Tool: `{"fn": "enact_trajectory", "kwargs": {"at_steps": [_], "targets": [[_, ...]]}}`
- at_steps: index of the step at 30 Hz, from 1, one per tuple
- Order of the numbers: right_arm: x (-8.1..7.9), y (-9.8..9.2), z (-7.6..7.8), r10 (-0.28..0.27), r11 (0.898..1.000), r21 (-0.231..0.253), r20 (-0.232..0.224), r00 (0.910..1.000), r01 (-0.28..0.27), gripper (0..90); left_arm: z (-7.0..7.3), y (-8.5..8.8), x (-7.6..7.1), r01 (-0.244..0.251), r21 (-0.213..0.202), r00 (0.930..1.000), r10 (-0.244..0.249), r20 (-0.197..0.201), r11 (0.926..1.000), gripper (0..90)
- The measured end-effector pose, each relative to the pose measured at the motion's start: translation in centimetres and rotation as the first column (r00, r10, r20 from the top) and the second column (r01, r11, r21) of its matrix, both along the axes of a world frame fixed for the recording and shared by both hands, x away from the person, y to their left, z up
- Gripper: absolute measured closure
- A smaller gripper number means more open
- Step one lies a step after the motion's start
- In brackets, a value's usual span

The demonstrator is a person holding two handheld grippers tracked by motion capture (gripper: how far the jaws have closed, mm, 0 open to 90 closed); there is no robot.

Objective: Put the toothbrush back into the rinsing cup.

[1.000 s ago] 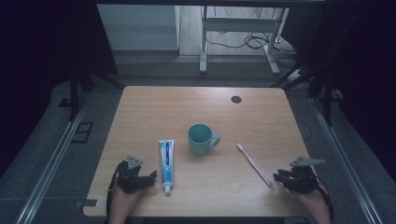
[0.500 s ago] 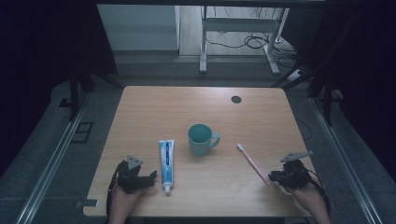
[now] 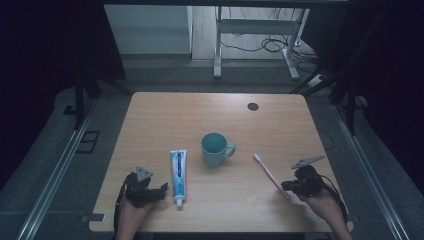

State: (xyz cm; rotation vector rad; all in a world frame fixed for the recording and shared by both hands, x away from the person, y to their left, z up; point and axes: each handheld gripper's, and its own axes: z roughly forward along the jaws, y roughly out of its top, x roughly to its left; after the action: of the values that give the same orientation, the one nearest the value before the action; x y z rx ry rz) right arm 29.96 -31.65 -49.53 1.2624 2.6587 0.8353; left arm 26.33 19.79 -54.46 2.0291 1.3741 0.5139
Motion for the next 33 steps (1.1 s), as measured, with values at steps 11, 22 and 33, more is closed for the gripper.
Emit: {"fn": "enact_trajectory", "kwargs": {"at_steps": [11,22,33], "targets": [[0.3,1.6,-1.5,0.04,0.999,-0.022,-0.045,0.9982,-0.041,89.4,0.0,0.0,0.0,-0.001,0.0,1.0,0.001,0.0,1.0,12.9],[0.9,0.0,-1.5,0.001,0.999,-0.04,-0.043,0.9991,-0.002,89.2,0.0,0.0,0.0,0.0,0.0,1.0,0.0,0.0,1.0,12.9],[1.5,-1.3,-1.0,-0.019,0.998,-0.063,-0.04,0.999,0.017,88.9,0.0,0.0,0.0,0.001,0.001,1.0,-0.001,0.0,1.0,12.9]]}}
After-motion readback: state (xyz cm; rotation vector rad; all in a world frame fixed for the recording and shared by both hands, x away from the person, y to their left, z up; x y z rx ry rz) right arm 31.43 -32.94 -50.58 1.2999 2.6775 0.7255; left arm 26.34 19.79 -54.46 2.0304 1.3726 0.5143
